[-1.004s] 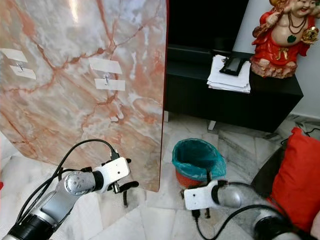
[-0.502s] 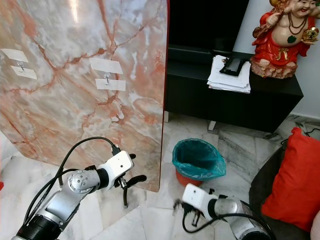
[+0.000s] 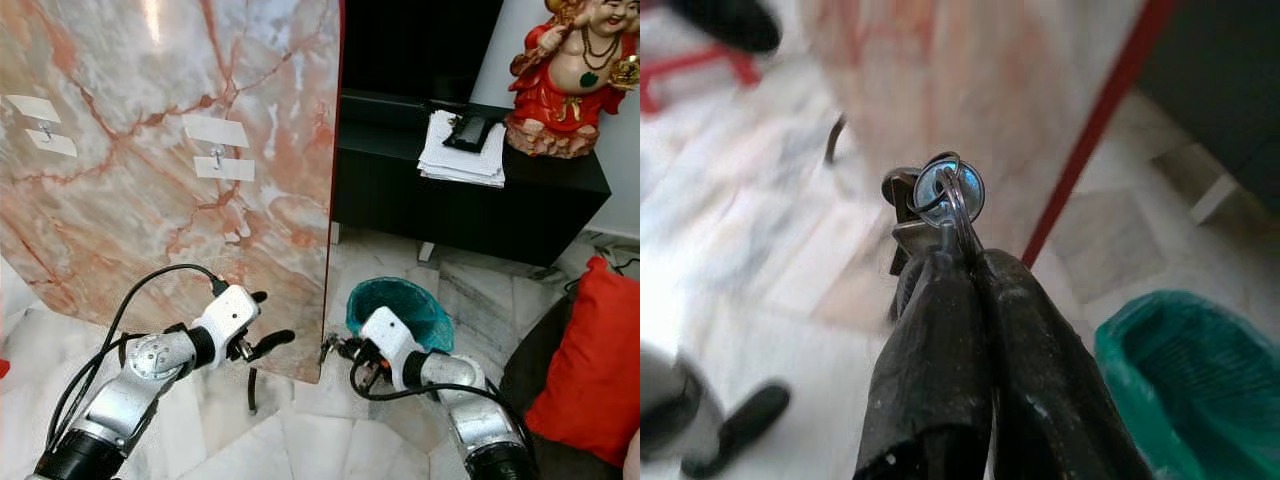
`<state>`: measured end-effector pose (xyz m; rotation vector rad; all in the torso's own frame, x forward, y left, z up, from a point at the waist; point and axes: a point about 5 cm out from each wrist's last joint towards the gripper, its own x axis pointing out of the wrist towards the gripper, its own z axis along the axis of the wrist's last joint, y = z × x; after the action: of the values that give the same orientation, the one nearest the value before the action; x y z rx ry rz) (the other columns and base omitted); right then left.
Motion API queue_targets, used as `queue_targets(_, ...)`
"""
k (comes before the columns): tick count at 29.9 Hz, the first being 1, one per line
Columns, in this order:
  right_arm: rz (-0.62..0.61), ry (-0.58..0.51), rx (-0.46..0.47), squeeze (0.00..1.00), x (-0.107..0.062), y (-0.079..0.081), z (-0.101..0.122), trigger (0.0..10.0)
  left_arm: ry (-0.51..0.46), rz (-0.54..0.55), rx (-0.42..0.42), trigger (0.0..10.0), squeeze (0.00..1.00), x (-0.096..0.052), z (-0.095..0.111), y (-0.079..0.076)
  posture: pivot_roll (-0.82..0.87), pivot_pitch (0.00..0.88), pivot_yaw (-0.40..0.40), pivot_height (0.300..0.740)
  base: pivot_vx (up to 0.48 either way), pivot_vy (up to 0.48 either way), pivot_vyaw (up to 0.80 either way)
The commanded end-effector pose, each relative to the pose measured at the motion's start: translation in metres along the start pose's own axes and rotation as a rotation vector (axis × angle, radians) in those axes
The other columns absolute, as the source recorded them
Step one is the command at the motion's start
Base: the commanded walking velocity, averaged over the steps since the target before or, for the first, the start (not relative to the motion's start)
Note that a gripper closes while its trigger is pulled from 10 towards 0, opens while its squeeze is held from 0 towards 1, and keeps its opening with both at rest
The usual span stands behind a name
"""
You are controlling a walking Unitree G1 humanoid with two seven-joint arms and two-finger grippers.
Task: Hang keys on a hook
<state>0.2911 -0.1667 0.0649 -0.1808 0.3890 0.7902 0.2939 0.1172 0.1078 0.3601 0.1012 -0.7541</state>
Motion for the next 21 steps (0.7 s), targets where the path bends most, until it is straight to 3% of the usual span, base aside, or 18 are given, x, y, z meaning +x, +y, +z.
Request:
queue_targets(1,-0.058,-0.108,0.047,0.00,-0.002,-0.008,0.023,0.0,-0.066,0.090,-0.025,10.0,0.00,-0.001,0.009,0.009,0.00,0.084,-0.023,0.740,0.000,0.000,0.00)
queue_targets(4,-0.098,-0.178,0.120,0.00,-0.003,-0.011,0.035,0.0,-0.103,0.181,-0.106,10.0,0.00,0.000,0.012,0.014,0.00,0.085,-0.020,0.740,0.000,0.000,0.00)
queue_targets(9,-0.078,-0.227,0.151,0.00,-0.007,-0.002,0.046,0.0,-0.107,0.269,-0.220,10.0,0.00,-0.005,0.003,0.012,0.00,0.085,-0.016,0.740,0.000,0.000,0.00)
queue_targets(14,-0.061,-0.213,0.179,0.00,-0.013,0.007,0.044,0.0,0.023,0.336,-0.273,10.0,0.00,-0.021,-0.036,0.011,0.00,0.086,-0.016,0.740,0.000,0.000,0.00)
queue_targets(18,-0.056,-0.229,0.237,0.00,-0.021,0.018,0.046,0.0,0.216,0.499,-0.342,10.0,0.00,-0.044,-0.089,0.012,0.00,0.082,-0.010,0.740,0.000,0.000,0.00)
queue_targets(21,-0.069,-0.249,0.273,0.00,-0.026,0.021,0.047,0.0,0.267,0.543,-0.399,10.0,0.00,-0.054,-0.106,0.009,0.00,0.077,-0.007,0.740,0.000,0.000,0.00)
